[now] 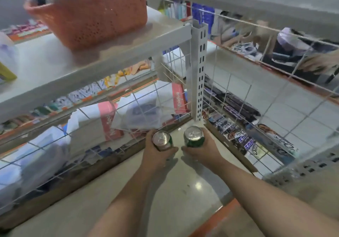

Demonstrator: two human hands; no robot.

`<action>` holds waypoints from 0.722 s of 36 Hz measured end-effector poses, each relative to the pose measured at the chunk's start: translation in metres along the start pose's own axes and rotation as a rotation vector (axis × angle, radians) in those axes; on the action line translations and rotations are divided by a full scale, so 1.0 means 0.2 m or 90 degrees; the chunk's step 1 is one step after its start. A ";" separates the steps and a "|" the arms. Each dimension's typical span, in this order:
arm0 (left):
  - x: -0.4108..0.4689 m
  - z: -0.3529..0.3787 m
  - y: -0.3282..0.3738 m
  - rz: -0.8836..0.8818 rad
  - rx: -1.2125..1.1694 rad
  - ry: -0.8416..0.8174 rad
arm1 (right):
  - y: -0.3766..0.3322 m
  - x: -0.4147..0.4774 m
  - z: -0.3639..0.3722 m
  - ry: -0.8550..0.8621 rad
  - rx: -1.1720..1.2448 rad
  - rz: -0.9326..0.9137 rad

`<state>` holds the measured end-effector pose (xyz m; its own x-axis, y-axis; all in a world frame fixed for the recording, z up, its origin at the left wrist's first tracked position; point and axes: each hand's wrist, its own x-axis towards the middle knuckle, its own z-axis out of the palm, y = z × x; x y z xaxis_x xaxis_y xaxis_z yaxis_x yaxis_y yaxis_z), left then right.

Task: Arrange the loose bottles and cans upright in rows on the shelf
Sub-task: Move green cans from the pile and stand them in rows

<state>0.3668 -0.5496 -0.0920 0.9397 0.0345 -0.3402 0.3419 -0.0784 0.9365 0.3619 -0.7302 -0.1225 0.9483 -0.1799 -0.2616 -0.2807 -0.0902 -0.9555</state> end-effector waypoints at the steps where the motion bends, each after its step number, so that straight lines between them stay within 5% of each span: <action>1: 0.01 0.01 -0.01 -0.023 -0.052 -0.011 | 0.01 0.01 0.01 -0.003 -0.010 -0.015; 18: 0.04 0.09 -0.05 -0.044 -0.163 0.020 | 0.03 0.06 0.00 -0.041 -0.067 -0.036; 26: -0.18 -0.17 0.06 0.059 -0.005 0.105 | -0.07 -0.05 0.18 -0.099 -0.072 -0.014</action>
<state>0.3367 -0.5184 -0.0656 0.9531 0.1907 -0.2349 0.2538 -0.0813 0.9638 0.3612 -0.6915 -0.1107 0.9635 -0.0242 -0.2668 -0.2660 -0.2033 -0.9423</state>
